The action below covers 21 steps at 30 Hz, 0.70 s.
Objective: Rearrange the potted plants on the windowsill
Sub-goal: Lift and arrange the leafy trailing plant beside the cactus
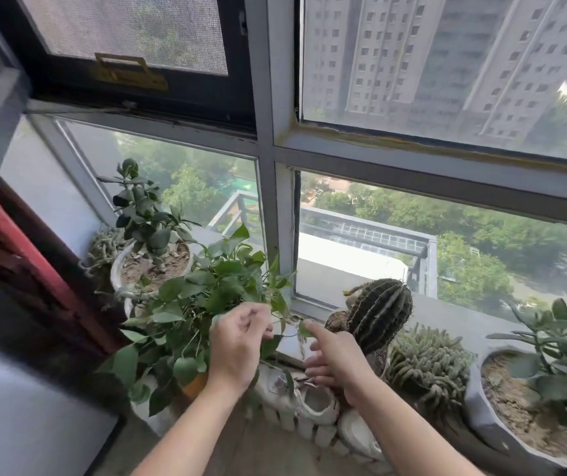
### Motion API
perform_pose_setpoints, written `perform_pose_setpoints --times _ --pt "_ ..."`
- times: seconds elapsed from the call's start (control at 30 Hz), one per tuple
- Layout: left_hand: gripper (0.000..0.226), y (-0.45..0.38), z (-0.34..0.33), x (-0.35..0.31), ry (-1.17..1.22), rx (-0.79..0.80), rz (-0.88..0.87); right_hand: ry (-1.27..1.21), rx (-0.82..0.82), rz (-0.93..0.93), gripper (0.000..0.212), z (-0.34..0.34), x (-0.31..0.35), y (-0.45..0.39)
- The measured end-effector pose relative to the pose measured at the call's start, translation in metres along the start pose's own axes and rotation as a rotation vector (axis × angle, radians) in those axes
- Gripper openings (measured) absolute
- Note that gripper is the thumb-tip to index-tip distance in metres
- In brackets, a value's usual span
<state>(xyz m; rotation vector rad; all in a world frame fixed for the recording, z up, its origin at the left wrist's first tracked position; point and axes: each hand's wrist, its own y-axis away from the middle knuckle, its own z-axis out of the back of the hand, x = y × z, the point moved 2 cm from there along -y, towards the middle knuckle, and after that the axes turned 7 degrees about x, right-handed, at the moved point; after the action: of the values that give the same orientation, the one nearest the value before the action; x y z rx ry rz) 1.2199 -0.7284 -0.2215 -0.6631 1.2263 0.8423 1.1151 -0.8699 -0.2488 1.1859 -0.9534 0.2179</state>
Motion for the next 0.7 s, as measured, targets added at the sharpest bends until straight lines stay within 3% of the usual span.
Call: perform_pose_setpoints --times 0.13,0.2,0.3,0.47,0.57,0.7 --pt "0.023 -0.039 0.068 -0.013 -0.042 -0.224 -0.121 0.070 -0.076 0.142 0.089 -0.024 0.042 -0.012" --pt "0.025 -0.066 0.095 -0.011 -0.064 -0.263 -0.051 0.105 -0.060 0.154 0.096 -0.036 0.063 -0.018" --pt "0.035 -0.102 0.122 0.002 -0.060 -0.259 0.066 0.071 -0.007 0.148 0.130 -0.059 0.090 -0.032" --pt "0.062 -0.144 0.135 0.031 -0.244 -0.054 0.326 0.041 -0.058 0.095 0.143 -0.096 0.111 -0.066" --pt "0.087 -0.160 0.127 0.042 -0.306 0.089 0.367 0.041 -0.024 0.010 0.149 -0.111 0.109 -0.083" --pt "0.100 -0.173 0.119 0.058 -0.211 0.168 0.504 0.003 0.025 -0.008 0.153 -0.121 0.105 -0.101"
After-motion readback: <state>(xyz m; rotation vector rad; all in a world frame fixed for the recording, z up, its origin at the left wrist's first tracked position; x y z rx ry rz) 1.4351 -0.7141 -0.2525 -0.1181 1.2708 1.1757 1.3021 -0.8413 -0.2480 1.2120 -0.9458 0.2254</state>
